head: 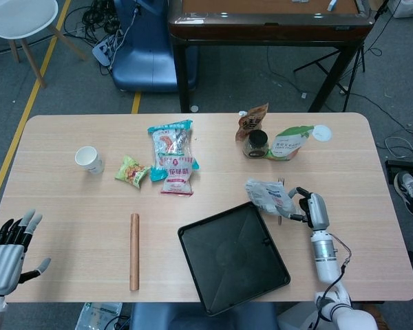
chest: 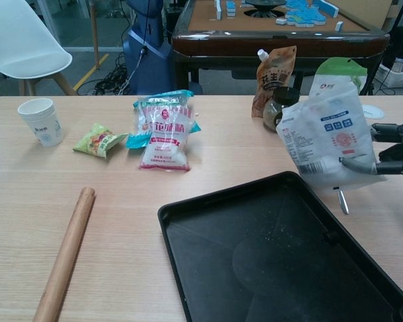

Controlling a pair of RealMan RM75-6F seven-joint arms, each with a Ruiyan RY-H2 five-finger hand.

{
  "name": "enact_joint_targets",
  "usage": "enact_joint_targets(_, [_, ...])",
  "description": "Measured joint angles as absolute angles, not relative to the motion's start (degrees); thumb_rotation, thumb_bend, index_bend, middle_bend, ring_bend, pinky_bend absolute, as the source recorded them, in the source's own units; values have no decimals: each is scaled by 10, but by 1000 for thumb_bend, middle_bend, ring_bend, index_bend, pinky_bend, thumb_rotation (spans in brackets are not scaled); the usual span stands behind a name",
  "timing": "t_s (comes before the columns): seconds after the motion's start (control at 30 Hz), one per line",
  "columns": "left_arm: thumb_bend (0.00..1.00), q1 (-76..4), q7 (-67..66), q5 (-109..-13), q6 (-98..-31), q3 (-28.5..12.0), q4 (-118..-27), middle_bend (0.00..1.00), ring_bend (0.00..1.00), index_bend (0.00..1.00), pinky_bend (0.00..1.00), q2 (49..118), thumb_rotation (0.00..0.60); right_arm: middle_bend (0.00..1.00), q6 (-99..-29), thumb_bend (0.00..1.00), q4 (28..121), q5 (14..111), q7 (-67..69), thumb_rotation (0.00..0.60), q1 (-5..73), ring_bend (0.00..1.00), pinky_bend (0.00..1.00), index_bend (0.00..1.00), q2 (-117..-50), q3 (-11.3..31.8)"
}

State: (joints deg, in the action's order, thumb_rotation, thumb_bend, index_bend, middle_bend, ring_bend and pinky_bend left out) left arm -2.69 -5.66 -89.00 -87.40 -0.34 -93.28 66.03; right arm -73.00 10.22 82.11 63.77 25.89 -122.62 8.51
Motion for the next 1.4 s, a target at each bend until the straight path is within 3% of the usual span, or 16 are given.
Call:
enact_joint_targets(0.27, [199,-28,-52,-893,-873,-2,-930,30,87,66,28,662,600,1000,-729,405,101,831,623,600,233,995,1000,982,-1223,69])
enact_joint_targets(0.4, [199,-28,-49,-893,-873,-2,-928,30,87,65,28,663,600,978,-724,389,109,838,615,600,222,905,964,946,-1218,61])
enact_joint_targets(0.77, [198,-28,-47,-892,-873,-1,-927,30,87,65,28,663,600,745,-730,73,139,838,612,600,208,702,802,713,-1205,59])
enact_joint_targets(1.03, [198,-29,-46,-893,-870,-1,-927,30,87,65,28,664,600,523,-739,0,171,857,600,600,197,511,618,487,-1182,38])
enact_joint_targets(1.23, [199,-29,-44,-894,-871,0,-926,30,87,65,27,664,600,299,-738,0,201,872,584,600,190,284,386,177,-1159,21])
enact_joint_targets(1.4, [199,-29,-41,-893,-871,0,-925,30,87,65,28,664,600,173,-745,0,235,881,571,600,184,191,302,27,-1137,12])
